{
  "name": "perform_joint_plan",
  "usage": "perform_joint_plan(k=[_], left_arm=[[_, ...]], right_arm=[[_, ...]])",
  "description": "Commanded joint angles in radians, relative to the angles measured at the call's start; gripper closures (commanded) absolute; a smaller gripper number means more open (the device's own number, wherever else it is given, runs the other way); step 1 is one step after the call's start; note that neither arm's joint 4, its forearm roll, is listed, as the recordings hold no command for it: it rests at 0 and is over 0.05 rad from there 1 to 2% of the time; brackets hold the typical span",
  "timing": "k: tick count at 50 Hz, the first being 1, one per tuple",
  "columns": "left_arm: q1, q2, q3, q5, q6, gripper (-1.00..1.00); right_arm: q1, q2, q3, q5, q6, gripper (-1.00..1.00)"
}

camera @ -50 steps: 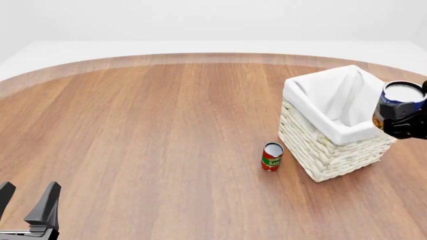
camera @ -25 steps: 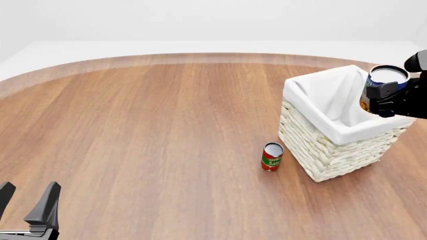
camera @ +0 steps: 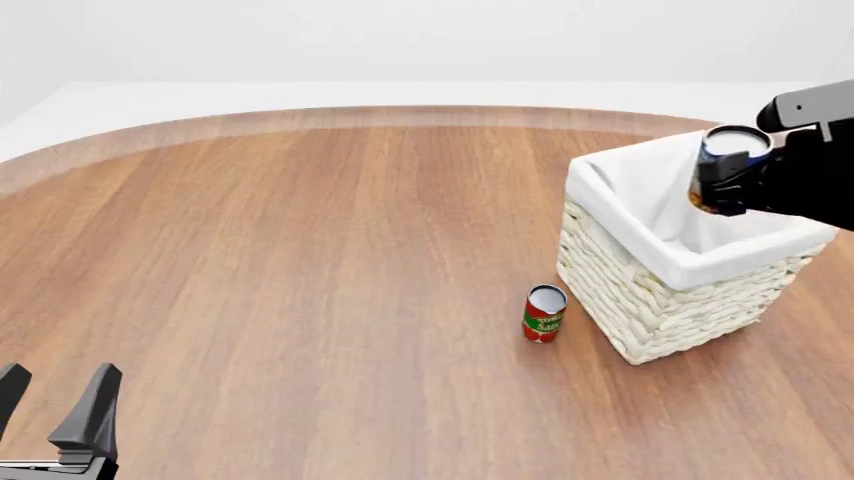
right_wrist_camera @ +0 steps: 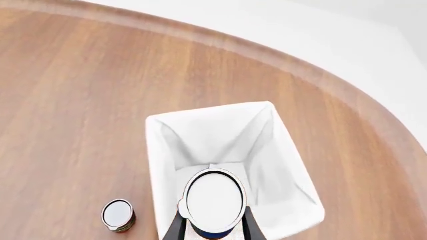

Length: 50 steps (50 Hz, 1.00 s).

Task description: Pick up the alphabet soup and the cream cheese box, and put them in the basket.

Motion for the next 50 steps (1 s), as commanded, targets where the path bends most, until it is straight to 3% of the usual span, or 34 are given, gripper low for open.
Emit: perform_joint_plan(k=[1, 17, 18, 20, 33, 50], left_arm=[[0.0, 0.0, 0.0, 0.0, 0.0, -1.0], [0.0, 0.0, 0.0, 0.0, 0.0, -1.0], [0.0, 0.0, 0.0, 0.0, 0.0, -1.0], [0.0, 0.0, 0.0, 0.0, 0.0, -1.0], [0.0, 0.0, 0.0, 0.0, 0.0, -1.0], [0.0, 0.0, 0.0, 0.0, 0.0, -1.0]], right_arm=[[-0.008, 0.063, -0.01, -0.045, 0.012, 1.0], [-0.01, 0.064, -0.007, -0.05, 0.009, 1.0], [-0.023, 0.067, 0.009, -0.066, -0.013, 1.0], [-0.027, 0.072, -0.007, -0.061, 0.004, 1.0], [-0.073, 0.138, -0.027, -0.095, -0.051, 1.0], [-0.057, 0.209, -0.047, -0.124, -0.054, 1.0]])
